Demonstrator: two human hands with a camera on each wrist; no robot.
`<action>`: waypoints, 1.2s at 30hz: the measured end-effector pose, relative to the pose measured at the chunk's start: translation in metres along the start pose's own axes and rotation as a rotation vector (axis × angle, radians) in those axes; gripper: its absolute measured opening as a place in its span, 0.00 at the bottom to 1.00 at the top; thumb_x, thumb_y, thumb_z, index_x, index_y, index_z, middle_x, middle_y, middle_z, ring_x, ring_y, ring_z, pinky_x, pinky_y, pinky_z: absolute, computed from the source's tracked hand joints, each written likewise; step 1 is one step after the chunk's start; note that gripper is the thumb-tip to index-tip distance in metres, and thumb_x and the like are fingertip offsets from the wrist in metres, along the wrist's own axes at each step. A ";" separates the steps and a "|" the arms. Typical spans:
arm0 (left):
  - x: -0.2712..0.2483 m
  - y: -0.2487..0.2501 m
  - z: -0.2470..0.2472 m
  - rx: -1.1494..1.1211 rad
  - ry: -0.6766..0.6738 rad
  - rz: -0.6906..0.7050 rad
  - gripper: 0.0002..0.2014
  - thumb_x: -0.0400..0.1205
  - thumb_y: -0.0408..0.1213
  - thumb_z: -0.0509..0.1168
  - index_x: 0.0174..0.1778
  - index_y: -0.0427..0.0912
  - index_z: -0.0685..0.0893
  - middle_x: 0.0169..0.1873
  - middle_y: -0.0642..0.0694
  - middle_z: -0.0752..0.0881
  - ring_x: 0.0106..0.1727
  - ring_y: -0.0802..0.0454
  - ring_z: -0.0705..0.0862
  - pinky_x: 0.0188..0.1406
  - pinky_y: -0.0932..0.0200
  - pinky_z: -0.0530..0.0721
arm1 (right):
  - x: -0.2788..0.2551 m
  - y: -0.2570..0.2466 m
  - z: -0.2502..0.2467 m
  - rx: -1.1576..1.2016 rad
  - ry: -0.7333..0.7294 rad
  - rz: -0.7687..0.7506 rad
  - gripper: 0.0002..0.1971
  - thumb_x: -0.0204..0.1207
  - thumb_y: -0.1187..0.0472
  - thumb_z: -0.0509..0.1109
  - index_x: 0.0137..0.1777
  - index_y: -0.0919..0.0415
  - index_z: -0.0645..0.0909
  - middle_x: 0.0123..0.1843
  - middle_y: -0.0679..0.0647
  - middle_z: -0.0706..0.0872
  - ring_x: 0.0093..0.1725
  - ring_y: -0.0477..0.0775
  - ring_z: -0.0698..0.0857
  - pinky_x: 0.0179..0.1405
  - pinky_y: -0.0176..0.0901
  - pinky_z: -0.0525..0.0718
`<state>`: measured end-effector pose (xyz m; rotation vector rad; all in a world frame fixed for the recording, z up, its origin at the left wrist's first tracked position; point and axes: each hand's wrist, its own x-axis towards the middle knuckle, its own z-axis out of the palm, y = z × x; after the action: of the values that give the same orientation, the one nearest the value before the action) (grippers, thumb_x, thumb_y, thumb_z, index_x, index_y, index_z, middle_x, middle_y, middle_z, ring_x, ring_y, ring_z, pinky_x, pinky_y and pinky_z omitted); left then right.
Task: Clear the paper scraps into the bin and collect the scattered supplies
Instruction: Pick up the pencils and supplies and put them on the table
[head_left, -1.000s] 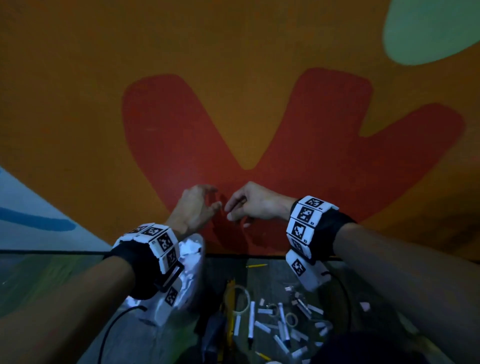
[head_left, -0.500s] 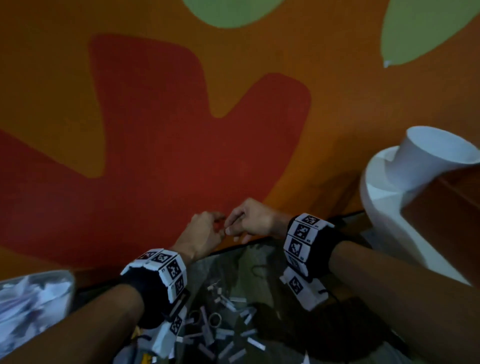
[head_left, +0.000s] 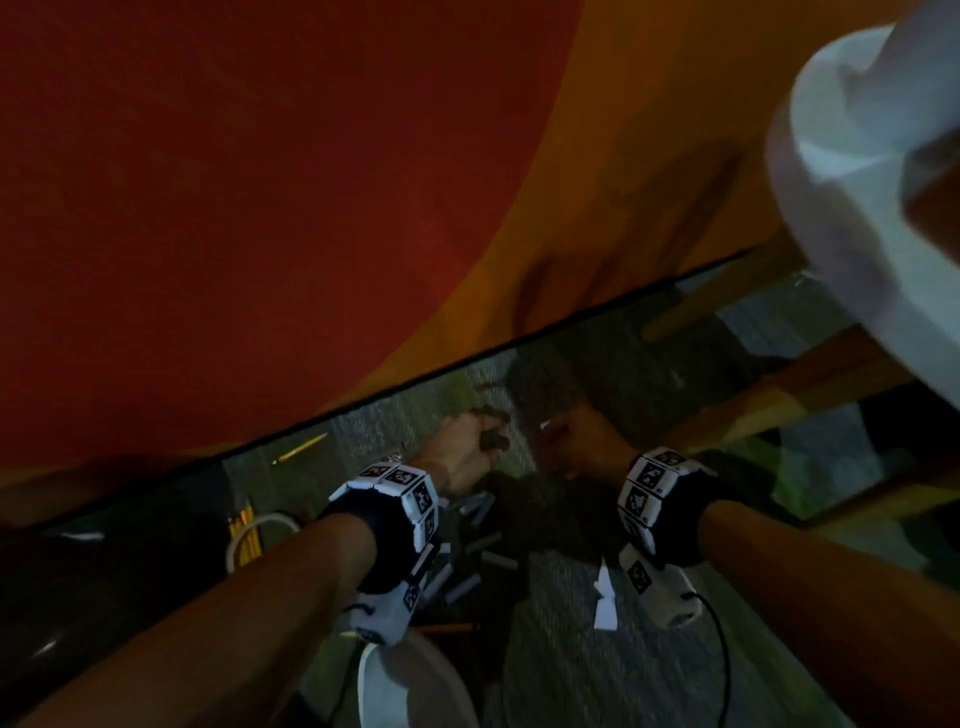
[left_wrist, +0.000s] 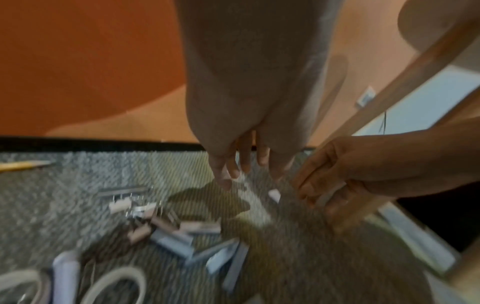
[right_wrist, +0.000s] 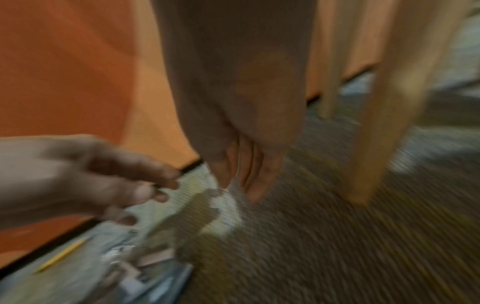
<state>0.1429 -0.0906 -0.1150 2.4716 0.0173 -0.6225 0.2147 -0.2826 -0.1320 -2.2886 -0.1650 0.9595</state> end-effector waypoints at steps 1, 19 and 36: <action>0.003 -0.004 0.009 0.025 -0.032 0.017 0.16 0.87 0.34 0.63 0.71 0.42 0.81 0.70 0.41 0.78 0.65 0.43 0.80 0.57 0.60 0.75 | 0.005 0.011 0.001 -0.007 0.045 0.033 0.05 0.74 0.71 0.75 0.49 0.70 0.89 0.53 0.61 0.89 0.45 0.59 0.89 0.48 0.54 0.90; 0.039 -0.036 0.048 0.211 -0.287 -0.048 0.38 0.84 0.49 0.66 0.87 0.47 0.54 0.84 0.44 0.60 0.84 0.37 0.60 0.79 0.28 0.59 | 0.081 0.051 0.026 -0.040 0.347 0.089 0.08 0.70 0.63 0.81 0.47 0.64 0.89 0.49 0.62 0.90 0.52 0.60 0.88 0.53 0.49 0.84; -0.039 0.027 0.075 0.071 -0.293 0.117 0.26 0.88 0.41 0.62 0.82 0.37 0.68 0.78 0.35 0.70 0.80 0.37 0.68 0.74 0.47 0.71 | -0.116 0.153 0.054 0.007 -0.026 0.188 0.29 0.74 0.64 0.79 0.74 0.59 0.76 0.54 0.59 0.90 0.46 0.50 0.87 0.39 0.34 0.84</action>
<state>0.0799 -0.1492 -0.1374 2.4040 -0.2657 -0.9407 0.0752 -0.4148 -0.1842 -2.3163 0.0435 1.0821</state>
